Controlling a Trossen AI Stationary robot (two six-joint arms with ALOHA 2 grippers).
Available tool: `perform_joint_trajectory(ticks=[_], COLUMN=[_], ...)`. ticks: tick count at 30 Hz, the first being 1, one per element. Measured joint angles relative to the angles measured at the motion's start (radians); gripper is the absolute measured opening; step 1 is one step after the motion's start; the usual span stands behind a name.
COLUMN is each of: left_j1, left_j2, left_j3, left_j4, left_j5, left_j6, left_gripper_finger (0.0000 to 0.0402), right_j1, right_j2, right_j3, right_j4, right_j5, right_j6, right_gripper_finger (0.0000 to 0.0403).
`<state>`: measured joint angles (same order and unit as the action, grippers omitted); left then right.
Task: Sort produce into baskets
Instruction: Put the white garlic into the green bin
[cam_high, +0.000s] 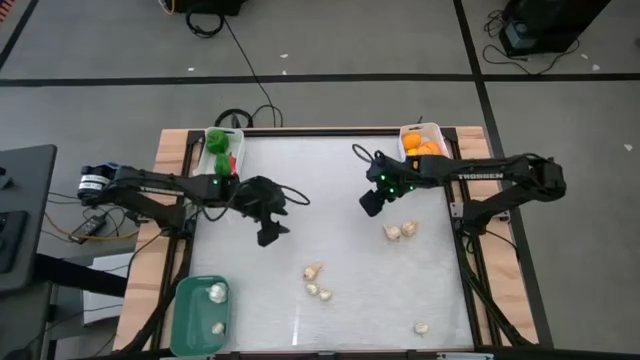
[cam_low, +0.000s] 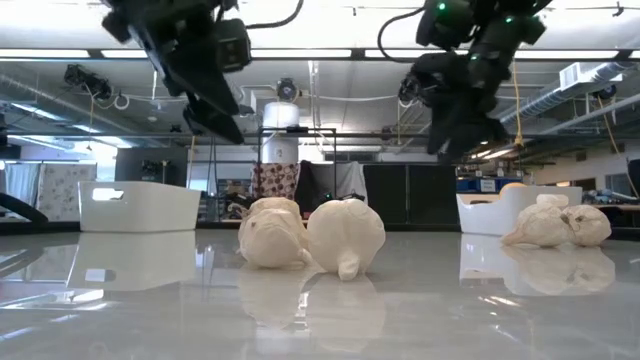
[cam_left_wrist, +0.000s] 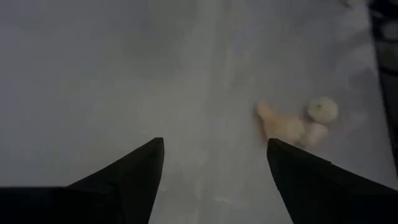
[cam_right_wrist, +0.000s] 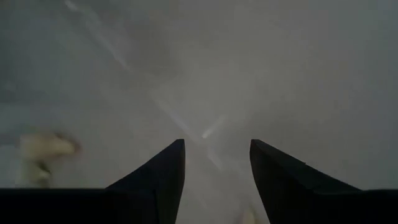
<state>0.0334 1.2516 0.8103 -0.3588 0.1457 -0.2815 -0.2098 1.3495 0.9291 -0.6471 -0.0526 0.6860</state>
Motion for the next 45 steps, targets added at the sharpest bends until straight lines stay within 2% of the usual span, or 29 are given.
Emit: perform_joint_trajectory(ticks=[3,6,10,17,19,25,29,35,42,45], left_j1=[-0.003,-0.002,0.003,-0.002,-0.002,-0.001,-0.002,-0.002,-0.002,-0.002], left_j2=[0.034,0.064,0.094,0.098,0.098,0.097,0.097,0.097,0.097,0.097], left_j3=[-0.038,-0.066,-0.077,-0.077,-0.077,-0.077,-0.077,-0.077,-0.077,-0.076], left_j4=[0.078,0.146,0.163,0.168,0.182,0.274,0.338,0.365,0.401,0.427], left_j5=[0.028,0.012,-0.009,-0.006,-0.036,-0.259,-0.269,-0.270,-0.271,-0.264], left_j6=[0.017,-0.044,-0.060,-0.010,-0.007,0.011,-0.038,-0.158,-0.281,-0.327], left_gripper_finger=[0.0311,0.0333,0.0360,0.0366,0.0365,0.0365,0.0365,0.0365,0.0365,0.0365], right_j1=[0.048,0.095,0.157,0.255,0.279,0.309,0.298,0.266,0.227,0.236], right_j2=[0.001,0.010,0.011,0.009,0.009,0.009,0.009,0.009,0.009,0.008], right_j3=[0.000,0.000,0.000,0.000,0.000,0.000,0.000,-0.053,-0.203,-0.253], right_j4=[-0.035,-0.022,-0.033,-0.207,-0.280,-0.502,-0.566,-0.519,-0.356,-0.297], right_j5=[0.024,0.003,0.025,0.063,0.061,0.111,0.143,0.155,0.063,0.066], right_j6=[0.029,0.021,0.040,0.323,0.392,0.497,0.589,0.702,0.683,0.683], right_gripper_finger=[0.0191,0.0192,0.0191,0.0191,0.0191,0.0191,0.0192,0.0205,0.0279,0.0305])
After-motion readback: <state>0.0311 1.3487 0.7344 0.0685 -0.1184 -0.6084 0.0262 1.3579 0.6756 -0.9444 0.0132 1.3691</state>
